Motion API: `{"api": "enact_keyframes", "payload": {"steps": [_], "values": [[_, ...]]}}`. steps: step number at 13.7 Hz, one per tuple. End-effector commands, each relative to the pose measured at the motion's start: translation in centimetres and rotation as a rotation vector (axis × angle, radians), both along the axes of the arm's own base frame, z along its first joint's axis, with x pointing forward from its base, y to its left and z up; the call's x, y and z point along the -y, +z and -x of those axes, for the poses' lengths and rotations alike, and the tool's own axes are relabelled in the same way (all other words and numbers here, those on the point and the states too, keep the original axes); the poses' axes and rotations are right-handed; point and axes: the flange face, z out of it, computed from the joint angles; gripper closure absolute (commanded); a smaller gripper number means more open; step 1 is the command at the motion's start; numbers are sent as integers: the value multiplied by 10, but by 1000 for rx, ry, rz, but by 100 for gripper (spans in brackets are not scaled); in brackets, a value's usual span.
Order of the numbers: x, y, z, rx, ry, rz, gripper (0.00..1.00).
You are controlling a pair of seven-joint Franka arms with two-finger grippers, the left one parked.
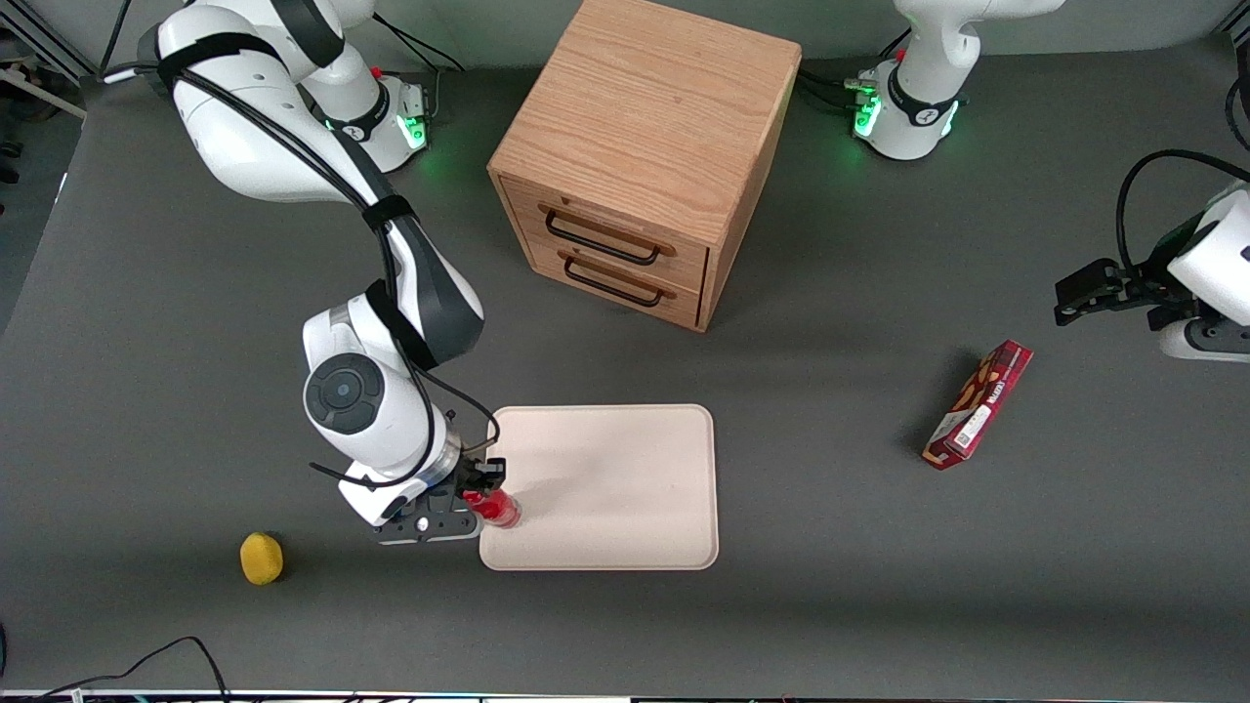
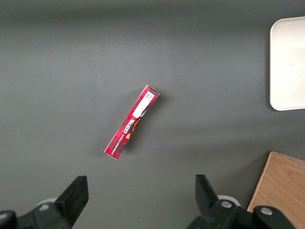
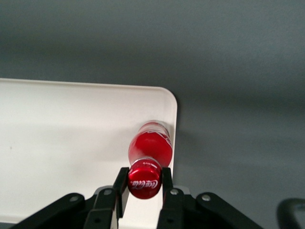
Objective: Place coke bottle on tray
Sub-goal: 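Carry the bottle with the right gripper onto the cream tray's edge, then open the right gripper to release the bottle and withdraw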
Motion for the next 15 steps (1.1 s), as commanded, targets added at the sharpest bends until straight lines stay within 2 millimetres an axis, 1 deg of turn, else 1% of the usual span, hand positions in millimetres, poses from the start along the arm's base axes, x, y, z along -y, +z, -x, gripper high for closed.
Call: {"api": "enact_keyframes", "payload": {"steps": [1,4,5,6,7,8,10,11,12,13,14,15], "values": [[-9,3,-6,32,-10,-1,100],[-10,1,-5,30,-10,-2,100],[-9,0,-5,26,-15,-6,68],[-4,-1,-7,23,-17,-9,2],[-4,2,-7,25,-13,-12,0],[-5,11,-6,30,-18,-16,0],[-10,34,1,28,-14,-13,0],[-3,48,3,21,-20,-3,0],[5,70,7,18,-17,13,0],[22,92,9,9,-36,28,0],[46,114,8,10,-69,22,0],[64,136,12,10,-91,17,0]]}}
